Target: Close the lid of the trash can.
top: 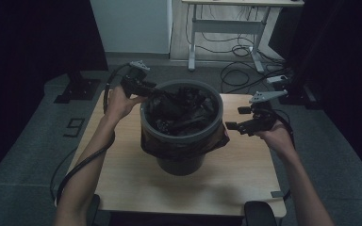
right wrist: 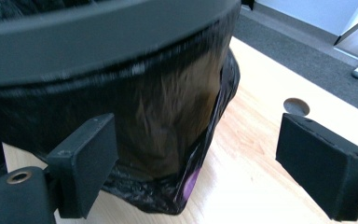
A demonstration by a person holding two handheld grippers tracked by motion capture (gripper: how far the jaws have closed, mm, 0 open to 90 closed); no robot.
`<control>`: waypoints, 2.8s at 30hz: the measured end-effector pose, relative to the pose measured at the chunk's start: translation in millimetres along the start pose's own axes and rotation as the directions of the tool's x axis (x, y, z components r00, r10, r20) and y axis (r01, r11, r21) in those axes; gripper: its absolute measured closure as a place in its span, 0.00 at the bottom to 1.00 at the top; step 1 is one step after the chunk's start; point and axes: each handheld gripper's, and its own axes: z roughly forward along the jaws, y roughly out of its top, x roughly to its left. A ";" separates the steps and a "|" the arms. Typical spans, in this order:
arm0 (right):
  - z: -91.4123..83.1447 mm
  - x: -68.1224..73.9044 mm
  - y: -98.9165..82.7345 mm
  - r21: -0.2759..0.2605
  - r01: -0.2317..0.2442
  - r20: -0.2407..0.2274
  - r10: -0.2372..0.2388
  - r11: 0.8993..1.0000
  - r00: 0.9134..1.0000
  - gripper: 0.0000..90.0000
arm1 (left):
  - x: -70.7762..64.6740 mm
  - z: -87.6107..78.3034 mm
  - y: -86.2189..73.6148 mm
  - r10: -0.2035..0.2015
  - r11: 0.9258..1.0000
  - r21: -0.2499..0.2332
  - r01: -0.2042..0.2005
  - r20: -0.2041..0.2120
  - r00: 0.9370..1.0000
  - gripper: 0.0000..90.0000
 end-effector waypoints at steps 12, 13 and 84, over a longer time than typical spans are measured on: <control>-9.7 6.9 39.1 -0.028 0.029 0.007 -0.029 0.999 1.000 0.13 | 0.3 0.1 -0.2 0.003 1.000 -0.002 -0.003 0.002 1.000 0.62; -9.7 8.3 42.4 -0.029 0.033 0.006 -0.033 0.999 0.999 0.13 | 0.3 0.1 -0.3 0.003 1.000 -0.002 -0.003 0.003 1.000 0.62; 64.5 12.0 48.5 -0.112 0.148 -0.248 -0.172 0.983 0.953 0.26 | 3.0 0.0 -4.9 -0.041 0.998 -0.039 0.042 0.036 0.999 0.60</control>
